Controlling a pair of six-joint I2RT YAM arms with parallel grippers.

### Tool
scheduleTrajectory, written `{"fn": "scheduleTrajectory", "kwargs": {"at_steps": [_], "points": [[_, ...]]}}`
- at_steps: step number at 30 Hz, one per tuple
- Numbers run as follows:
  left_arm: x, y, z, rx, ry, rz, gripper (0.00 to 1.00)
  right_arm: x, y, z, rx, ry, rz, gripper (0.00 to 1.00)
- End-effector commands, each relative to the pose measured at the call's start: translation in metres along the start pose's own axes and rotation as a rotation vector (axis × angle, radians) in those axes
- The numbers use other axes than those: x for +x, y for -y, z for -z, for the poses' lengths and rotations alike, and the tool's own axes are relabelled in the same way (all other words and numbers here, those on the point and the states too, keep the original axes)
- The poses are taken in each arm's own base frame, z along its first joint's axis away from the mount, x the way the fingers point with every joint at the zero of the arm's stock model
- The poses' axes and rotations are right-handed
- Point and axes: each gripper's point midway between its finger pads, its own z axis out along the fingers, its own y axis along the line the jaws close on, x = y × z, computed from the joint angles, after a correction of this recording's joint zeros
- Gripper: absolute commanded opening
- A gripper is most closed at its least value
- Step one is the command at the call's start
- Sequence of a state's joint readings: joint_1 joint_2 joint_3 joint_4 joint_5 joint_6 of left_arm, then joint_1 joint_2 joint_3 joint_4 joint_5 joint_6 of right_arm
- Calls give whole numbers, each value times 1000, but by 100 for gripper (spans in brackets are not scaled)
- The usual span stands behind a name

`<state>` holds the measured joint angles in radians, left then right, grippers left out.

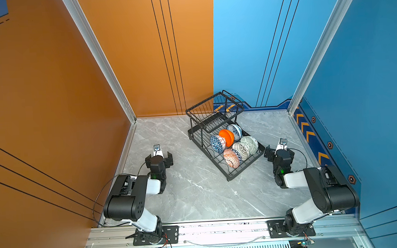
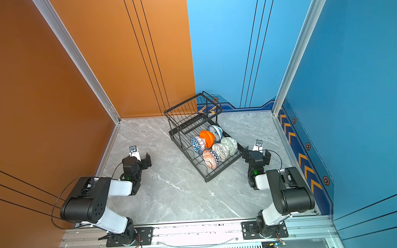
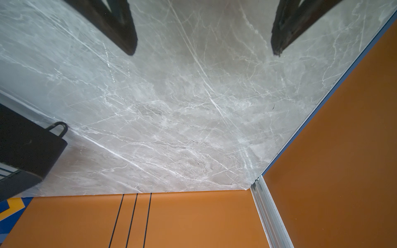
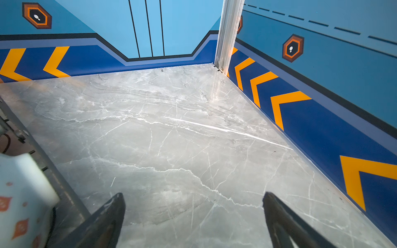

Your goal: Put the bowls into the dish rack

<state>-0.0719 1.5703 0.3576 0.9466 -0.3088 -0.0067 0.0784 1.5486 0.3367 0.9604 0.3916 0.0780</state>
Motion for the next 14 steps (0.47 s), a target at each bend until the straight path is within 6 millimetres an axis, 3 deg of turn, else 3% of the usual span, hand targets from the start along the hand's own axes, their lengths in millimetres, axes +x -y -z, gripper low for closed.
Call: {"fn": "scheduleTrajectory", "kwargs": {"at_steps": [1,14], "points": [[-8,0,-1,10,22,3,98,-5,-5,-1,-20,13,-8,100],[-8,0,-1,11,23,3,98,-5,-5,-1,-22,12,-8,100]]}}
